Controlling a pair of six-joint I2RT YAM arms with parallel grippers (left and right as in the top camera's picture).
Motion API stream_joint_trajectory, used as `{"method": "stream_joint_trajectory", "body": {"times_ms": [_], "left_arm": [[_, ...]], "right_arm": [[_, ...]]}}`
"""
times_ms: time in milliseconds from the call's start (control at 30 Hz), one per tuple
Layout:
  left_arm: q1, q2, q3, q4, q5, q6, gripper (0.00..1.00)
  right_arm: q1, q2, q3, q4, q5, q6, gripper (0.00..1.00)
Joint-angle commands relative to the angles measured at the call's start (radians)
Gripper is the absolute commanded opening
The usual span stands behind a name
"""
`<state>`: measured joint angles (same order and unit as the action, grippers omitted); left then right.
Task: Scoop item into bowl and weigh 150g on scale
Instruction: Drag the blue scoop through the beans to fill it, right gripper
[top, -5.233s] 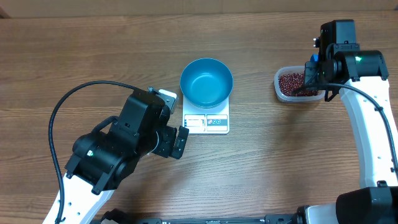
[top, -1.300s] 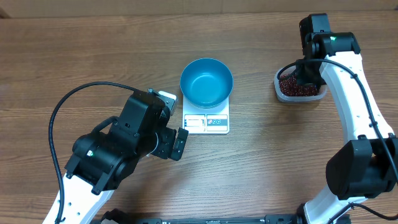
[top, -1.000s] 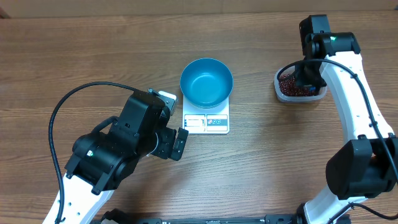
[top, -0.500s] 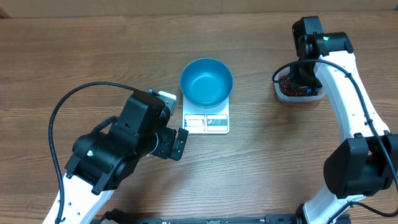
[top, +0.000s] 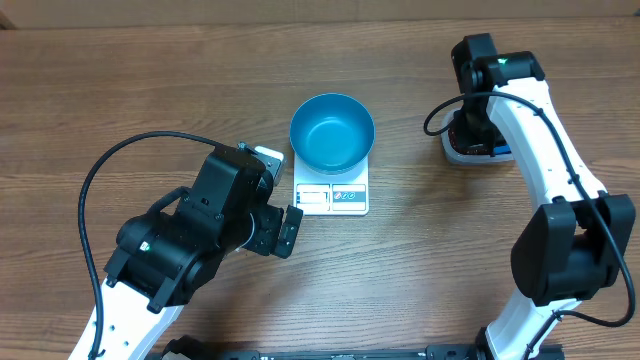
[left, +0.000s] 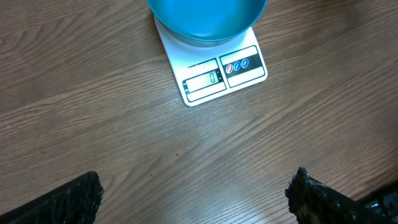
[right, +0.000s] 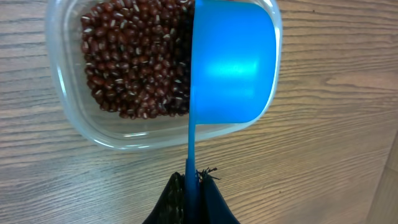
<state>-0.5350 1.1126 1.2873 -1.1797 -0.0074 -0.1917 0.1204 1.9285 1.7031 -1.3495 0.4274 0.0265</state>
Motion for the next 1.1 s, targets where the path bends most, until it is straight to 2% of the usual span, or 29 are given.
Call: {"method": "stream_joint_trajectory", "body": {"times_ms": [0, 700, 1067], "left_arm": [[0.005, -0.013, 0.023, 0.002, 0.000, -0.014, 0.99], [0.005, -0.013, 0.023, 0.002, 0.000, -0.014, 0.99], [0.005, -0.013, 0.023, 0.002, 0.000, -0.014, 0.99]], "right_arm": [[0.005, 0.014, -0.004, 0.002, -0.005, 0.011, 0.04], [0.003, 0.014, -0.004, 0.005, -0.281, -0.028, 0.04], [0.001, 0.013, 0.001, 0.021, -0.344, -0.028, 0.04]]}}
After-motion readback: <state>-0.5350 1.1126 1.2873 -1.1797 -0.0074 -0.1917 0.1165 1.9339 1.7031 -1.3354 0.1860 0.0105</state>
